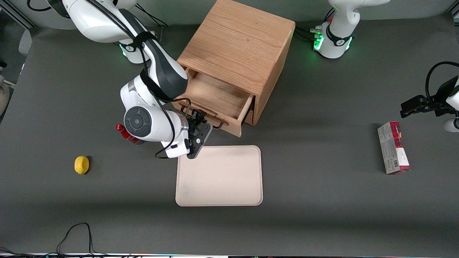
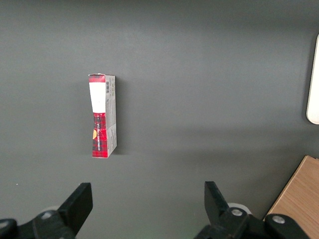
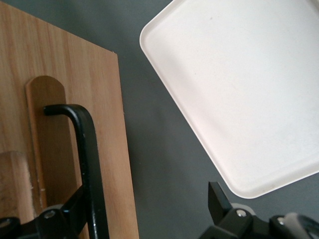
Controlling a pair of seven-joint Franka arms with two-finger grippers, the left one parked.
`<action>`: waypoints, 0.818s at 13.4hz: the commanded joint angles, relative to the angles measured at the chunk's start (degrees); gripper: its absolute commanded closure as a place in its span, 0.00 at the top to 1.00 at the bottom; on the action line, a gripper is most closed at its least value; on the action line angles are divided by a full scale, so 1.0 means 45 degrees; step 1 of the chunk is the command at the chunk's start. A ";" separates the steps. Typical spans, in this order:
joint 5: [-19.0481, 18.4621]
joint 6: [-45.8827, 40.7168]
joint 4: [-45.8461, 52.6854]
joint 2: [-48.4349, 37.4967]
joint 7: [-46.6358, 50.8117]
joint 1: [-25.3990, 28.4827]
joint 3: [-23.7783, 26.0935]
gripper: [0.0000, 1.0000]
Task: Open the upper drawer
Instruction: 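Keep pulling the upper drawer further out with the right gripper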
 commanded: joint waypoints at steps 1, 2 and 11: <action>-0.0148 -0.0058 0.0756 0.0452 -0.0325 -0.0264 0.0041 1.00; -0.0148 -0.0097 0.0971 0.0529 -0.0325 -0.0400 0.0041 1.00; -0.0265 -0.0117 0.2182 0.1447 -0.0305 -0.0752 0.0041 1.00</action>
